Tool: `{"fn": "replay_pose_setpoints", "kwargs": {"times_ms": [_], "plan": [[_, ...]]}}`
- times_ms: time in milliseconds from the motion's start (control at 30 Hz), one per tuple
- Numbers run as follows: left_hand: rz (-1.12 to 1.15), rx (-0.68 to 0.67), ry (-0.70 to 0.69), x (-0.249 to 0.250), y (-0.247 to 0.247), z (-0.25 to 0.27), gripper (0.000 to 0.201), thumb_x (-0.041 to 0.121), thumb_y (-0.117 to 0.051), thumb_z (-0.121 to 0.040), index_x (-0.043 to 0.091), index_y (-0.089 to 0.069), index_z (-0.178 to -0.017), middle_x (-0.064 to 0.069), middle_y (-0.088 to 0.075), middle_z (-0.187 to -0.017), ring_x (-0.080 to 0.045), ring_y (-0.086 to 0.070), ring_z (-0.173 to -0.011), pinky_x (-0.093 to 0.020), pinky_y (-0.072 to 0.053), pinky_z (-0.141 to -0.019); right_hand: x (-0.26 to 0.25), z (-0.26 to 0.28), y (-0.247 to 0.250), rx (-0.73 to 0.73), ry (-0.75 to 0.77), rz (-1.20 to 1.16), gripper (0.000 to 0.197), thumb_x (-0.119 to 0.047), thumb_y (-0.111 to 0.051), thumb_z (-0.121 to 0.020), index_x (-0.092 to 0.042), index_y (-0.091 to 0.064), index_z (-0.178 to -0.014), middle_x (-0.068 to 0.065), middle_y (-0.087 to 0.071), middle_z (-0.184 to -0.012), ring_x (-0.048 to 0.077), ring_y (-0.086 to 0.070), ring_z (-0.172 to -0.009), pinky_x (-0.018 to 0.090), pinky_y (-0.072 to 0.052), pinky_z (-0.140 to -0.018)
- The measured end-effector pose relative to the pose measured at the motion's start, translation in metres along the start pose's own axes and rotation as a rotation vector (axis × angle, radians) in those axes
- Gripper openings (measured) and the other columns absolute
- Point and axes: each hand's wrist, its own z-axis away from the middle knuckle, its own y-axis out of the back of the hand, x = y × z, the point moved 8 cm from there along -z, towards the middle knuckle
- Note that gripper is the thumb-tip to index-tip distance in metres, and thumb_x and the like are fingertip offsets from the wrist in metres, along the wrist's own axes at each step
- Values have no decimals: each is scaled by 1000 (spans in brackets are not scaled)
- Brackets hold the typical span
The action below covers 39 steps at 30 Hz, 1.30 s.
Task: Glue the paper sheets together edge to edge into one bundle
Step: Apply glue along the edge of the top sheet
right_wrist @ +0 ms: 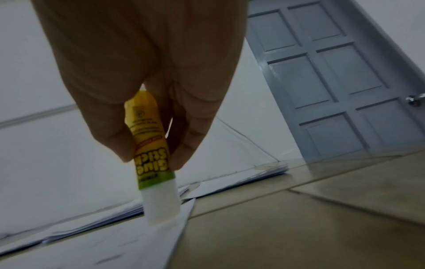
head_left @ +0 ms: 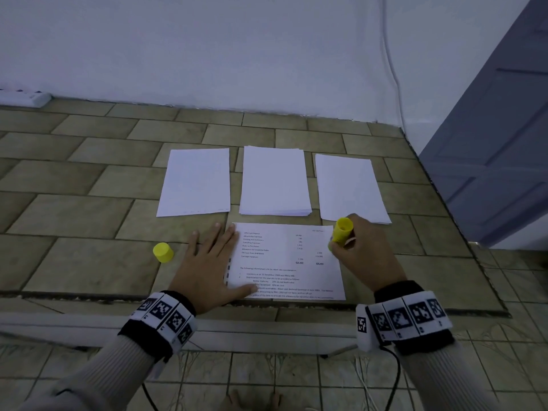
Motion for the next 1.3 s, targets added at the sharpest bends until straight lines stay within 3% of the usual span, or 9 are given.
{"fn": "replay_pose_setpoints", "kwargs": {"times_ms": [100, 233, 367, 500, 633, 800, 967, 1100, 1300], "plan": [[6, 2, 5, 1, 2, 1, 129, 101, -5, -60, 15, -4, -156, 5, 10, -160, -18, 10, -149, -56, 2, -119, -26, 3, -13, -15, 65, -70, 16, -12, -67, -81, -14, -52, -81, 2, -58, -76, 17, -58, -71, 39, -54, -67], [-5, -13, -3, 1, 1, 0, 133, 104, -8, -56, 16, 0, -156, 5, 14, -160, -18, 15, -149, -55, 5, -118, -74, 12, -57, -254, 119, -217, 13, -16, -68, -82, -12, -56, -85, 2, -60, -85, 15, -60, -77, 36, -54, -72], [22, 48, -37, 2, -1, -1, 124, 98, -8, -66, 12, -22, -154, -2, -10, -162, -23, -3, -150, -60, -7, -117, -112, 20, -94, -400, 225, -173, 22, -20, -70, -82, -10, -56, -96, 6, -60, -95, 19, -57, -85, 35, -50, -74], [18, 10, -59, -1, -9, -3, 114, 90, -6, -73, 11, -33, -151, -5, -16, -161, -26, -8, -149, -63, -13, -115, -126, 17, -110, -429, 283, -128, 31, -21, -71, -83, -7, -55, -106, 11, -61, -104, 22, -54, -92, 20, -31, -69], [12, 26, -77, 1, -8, -2, 110, 87, -8, -77, 8, -40, -147, -9, -27, -158, -30, -19, -146, -67, -23, -110, -128, 17, -116, -444, 306, -114, 36, -22, -71, -83, -5, -55, -111, 13, -61, -109, 24, -55, -97, 23, -35, -76], [29, 35, -48, 1, -2, -1, 126, 98, -8, -65, 10, -25, -153, -3, -14, -162, -24, -5, -150, -58, -5, -117, -116, 18, -100, -415, 310, -148, 24, -19, -70, -82, -6, -58, -98, 10, -62, -96, 21, -57, -85, 33, -47, -73], [-25, -41, 6, 2, 2, 1, 138, 105, -3, -51, 14, -1, -156, 2, 10, -162, -18, 14, -149, -55, 7, -118, -82, 21, -76, -423, 251, -204, 25, -21, -73, -80, -11, -60, -97, 3, -64, -96, 15, -62, -86, 38, -54, -76], [-12, -58, 18, 0, 0, 1, 139, 105, -3, -49, 16, 4, -156, 4, 17, -161, -16, 18, -148, -53, 10, -118, -57, 25, -50, -372, 234, -225, 18, -19, -74, -78, -14, -62, -91, -3, -65, -91, 8, -63, -79, 36, -54, -73], [6, -47, 8, 1, 0, 0, 138, 105, -5, -51, 15, 3, -156, 5, 17, -160, -16, 18, -148, -54, 8, -118, -26, 34, -15, -302, 228, -219, 13, -22, -71, -75, -13, -64, -81, -3, -66, -87, 11, -64, -75, 26, -55, -67]]}}
